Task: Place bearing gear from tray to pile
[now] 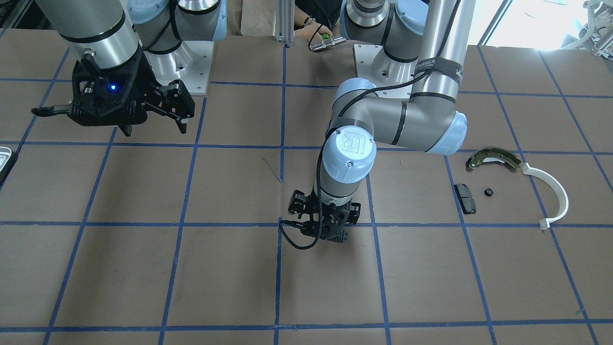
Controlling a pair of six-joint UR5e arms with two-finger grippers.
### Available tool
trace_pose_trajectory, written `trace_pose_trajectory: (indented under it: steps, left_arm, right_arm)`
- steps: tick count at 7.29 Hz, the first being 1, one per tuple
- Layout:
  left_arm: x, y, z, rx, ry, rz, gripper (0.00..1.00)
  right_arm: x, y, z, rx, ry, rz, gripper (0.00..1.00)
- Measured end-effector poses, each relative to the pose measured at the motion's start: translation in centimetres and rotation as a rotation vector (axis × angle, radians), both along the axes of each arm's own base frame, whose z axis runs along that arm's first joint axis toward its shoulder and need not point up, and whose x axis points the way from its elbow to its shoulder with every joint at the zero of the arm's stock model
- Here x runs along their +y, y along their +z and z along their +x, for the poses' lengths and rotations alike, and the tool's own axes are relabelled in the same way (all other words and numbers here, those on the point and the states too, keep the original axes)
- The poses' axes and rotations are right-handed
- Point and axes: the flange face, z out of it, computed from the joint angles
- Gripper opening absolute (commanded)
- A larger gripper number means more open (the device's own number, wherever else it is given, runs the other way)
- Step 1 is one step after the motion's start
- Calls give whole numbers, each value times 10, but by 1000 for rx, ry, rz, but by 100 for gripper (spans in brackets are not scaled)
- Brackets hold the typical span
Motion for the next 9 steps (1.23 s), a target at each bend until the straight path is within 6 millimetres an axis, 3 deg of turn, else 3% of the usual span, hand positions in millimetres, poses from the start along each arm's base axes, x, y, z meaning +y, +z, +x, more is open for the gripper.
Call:
trace_pose_trajectory:
  steps: [4, 6, 7, 8, 9]
  left_arm:
    - [23, -28, -21, 0, -36, 27, 76]
    - [27, -34, -25, -4, -47, 37, 75]
    - [28, -37, -26, -6, -46, 42, 66]
    - [28, -39, -26, -7, -47, 47, 38]
    - [28, -42, -27, -7, -51, 51, 23]
  right_arm:
    - [-2, 0, -8, 14, -29, -5, 100]
    - [-1, 2, -12, 15, -54, -6, 100]
    - [0, 3, -13, 15, -57, -9, 100]
    - [0, 4, -13, 15, -58, -10, 100]
    - [0, 4, -13, 15, -59, -10, 100]
